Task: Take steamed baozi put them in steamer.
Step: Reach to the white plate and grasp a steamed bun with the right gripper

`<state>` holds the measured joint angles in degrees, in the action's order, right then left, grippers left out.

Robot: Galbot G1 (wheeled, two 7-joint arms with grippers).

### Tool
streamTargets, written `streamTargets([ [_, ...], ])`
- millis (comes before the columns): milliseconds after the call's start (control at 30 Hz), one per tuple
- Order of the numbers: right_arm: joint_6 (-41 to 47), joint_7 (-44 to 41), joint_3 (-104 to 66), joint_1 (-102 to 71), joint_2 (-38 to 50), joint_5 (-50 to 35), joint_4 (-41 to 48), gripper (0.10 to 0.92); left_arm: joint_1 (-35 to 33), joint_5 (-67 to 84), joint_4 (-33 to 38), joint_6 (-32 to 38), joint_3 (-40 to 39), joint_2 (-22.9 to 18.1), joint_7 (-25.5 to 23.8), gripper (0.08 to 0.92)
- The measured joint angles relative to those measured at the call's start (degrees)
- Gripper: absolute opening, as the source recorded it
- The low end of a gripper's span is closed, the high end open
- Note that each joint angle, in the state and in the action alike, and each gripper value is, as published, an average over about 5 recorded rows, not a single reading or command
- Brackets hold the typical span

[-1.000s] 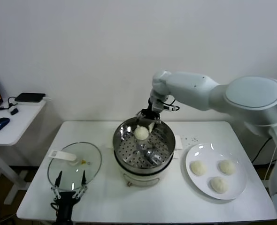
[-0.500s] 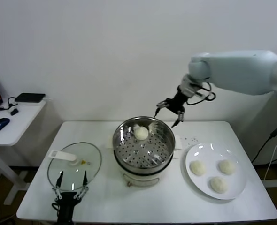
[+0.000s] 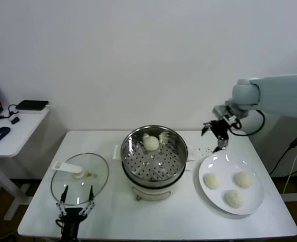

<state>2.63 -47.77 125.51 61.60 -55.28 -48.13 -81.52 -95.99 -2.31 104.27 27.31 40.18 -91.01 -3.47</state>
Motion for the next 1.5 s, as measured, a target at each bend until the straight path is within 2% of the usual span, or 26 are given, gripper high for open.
streamTargets([
  [200,8.1,0.5,-1.8,-4.7,2.6,1.1,-1.0,0.823,0.1,-0.3,-0.5,0.1,0.2,0.1,0.0,0.823],
  [433,13.5,2.4,-6.1,-11.7,5.0,4.1,-0.3,0.823,0.1,-0.6,-0.7,0.4,0.3,0.0,0.0,0.823],
  [1033,17.9,7.6,-16.5,-26.9,6.4,10.5,3.7,0.817,0.1,-0.8,-1.3,0.8,0.9,-0.1,0.1,0.823],
  [1300,18.2,8.5,-18.4,-28.6,6.0,11.6,4.7,0.652,0.3,-0.8,-1.4,0.8,0.7,-0.2,0.2,0.823],
  [1500,18.0,8.6,-18.5,-28.5,6.0,12.1,4.7,0.575,0.4,-1.0,-1.6,1.0,0.5,-0.3,0.2,0.823],
])
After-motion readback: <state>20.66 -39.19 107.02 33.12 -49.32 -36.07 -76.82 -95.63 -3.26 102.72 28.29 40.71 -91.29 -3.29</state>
